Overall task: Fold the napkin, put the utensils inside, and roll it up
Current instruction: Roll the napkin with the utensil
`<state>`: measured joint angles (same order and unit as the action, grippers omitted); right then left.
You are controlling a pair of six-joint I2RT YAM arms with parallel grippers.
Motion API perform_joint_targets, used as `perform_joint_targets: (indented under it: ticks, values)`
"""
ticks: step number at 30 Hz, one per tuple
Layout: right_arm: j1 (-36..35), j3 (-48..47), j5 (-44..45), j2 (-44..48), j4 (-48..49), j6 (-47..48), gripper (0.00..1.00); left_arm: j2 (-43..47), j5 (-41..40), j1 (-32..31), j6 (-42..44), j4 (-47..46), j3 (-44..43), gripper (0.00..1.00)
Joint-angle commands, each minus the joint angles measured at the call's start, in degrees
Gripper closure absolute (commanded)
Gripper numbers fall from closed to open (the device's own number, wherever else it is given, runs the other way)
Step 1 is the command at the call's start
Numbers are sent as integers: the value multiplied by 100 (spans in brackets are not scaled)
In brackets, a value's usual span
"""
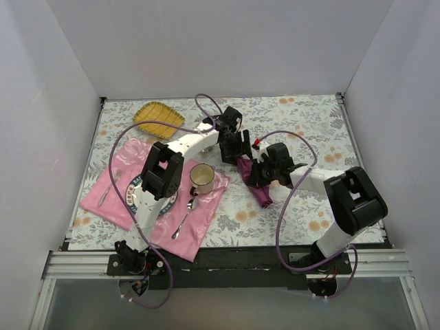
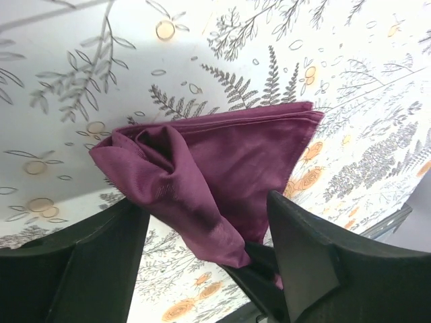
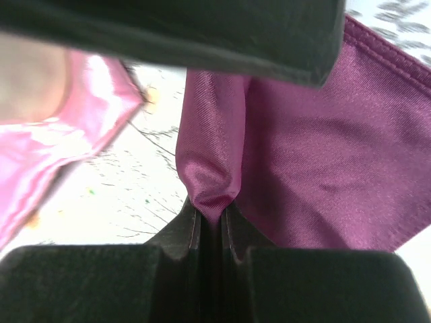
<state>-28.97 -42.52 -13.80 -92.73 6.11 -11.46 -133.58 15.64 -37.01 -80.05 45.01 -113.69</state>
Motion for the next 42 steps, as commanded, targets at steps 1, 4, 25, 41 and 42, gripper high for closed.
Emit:
perform_joint_targets:
  ticks: [1, 4, 25, 41, 42]
  values:
    - [329, 122, -1580, -781, -602, 39, 99, 763, 308, 159, 314, -388, 171, 29]
    - [549, 34, -2055, -1097, -602, -31, 99, 1052, 378, 168, 385, -581, 399, 29]
    - [1447, 403, -3278, -1767, 277, -822, 99, 1098, 863, 177, 200, -2506, 2052, 66]
    - [1447, 16, -1846, 174, -2085, 144, 65, 693, 18, 485, 561, -2629, 2676, 75]
    - [1447, 7, -1793, 237, -2183, 188, 62, 667, 36, 485, 569, -2638, 2677, 75]
